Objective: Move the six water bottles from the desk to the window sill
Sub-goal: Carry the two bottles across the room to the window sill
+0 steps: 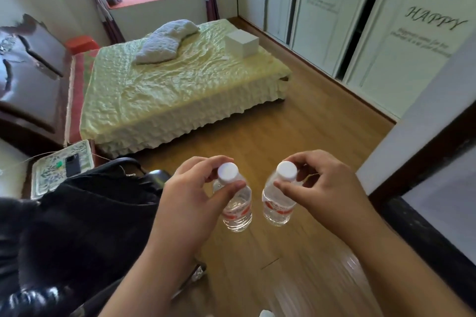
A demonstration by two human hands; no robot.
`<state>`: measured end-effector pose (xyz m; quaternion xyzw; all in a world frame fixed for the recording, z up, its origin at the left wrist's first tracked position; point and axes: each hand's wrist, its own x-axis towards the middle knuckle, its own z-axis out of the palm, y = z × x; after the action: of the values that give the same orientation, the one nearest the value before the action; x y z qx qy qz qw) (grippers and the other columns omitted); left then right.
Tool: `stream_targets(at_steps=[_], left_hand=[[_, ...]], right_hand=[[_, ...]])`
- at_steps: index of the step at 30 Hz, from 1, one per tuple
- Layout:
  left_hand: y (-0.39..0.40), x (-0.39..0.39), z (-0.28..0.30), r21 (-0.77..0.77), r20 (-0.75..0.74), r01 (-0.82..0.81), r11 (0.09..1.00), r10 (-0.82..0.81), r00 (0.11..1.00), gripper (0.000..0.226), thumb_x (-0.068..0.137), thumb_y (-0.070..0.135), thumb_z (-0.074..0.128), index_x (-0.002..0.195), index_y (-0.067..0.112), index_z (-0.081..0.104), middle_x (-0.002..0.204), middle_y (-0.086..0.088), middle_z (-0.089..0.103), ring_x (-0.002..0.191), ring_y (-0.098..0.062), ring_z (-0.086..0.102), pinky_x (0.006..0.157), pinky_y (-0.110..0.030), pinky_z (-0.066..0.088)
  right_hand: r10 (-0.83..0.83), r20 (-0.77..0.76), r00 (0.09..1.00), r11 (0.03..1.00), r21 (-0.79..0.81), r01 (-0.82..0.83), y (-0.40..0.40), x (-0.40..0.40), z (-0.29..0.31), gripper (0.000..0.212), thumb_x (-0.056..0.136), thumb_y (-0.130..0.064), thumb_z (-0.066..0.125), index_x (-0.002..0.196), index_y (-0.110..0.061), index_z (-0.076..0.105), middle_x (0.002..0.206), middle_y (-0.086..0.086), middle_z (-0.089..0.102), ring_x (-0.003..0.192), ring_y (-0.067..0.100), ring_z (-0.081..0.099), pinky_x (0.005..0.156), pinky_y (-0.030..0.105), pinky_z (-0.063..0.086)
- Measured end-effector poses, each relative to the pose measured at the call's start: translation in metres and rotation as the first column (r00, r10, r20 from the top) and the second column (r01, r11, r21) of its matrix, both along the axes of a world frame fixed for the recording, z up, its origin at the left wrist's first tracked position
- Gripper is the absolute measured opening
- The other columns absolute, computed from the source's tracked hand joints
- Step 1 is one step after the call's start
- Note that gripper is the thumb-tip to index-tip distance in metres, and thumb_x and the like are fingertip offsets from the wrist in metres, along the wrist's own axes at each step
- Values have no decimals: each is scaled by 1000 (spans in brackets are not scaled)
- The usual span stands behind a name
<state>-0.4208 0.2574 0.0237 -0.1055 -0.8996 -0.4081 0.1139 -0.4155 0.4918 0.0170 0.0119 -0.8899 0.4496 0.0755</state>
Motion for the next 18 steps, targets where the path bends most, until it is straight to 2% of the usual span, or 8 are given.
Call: stream_targets(at_steps=[4, 12, 18], left_hand=[[14, -31, -6, -27, 17, 72, 997, -72, 997, 40, 75, 50, 75, 113, 36, 69, 101, 25, 60, 100, 5, 55, 79, -4, 41], [28, -107, -7, -23, -20, 256, 967, -256, 966, 39, 77, 47, 78, 113, 39, 67, 103, 28, 60, 99, 3, 58, 79, -5, 42], [24, -155, -7, 15, -32, 313, 950, -312, 949, 39, 75, 46, 80, 111, 39, 68, 102, 28, 61, 98, 3, 58, 79, -4, 41]], right_hand=[[-77, 26, 997, 997, 18, 77, 13, -12, -10, 32, 73, -39, 85, 100, -36, 67, 94, -18, 64, 88, -1, 60, 69, 17, 53], [-228, 27, 973, 971, 83, 225, 18, -39, -11, 36, 74, -49, 82, 103, -43, 63, 99, -27, 61, 96, -8, 58, 68, 12, 55], [-304, 26, 952, 948, 110, 300, 8, -71, -7, 36, 75, -48, 83, 106, -41, 65, 99, -25, 61, 94, -9, 58, 67, 15, 55]])
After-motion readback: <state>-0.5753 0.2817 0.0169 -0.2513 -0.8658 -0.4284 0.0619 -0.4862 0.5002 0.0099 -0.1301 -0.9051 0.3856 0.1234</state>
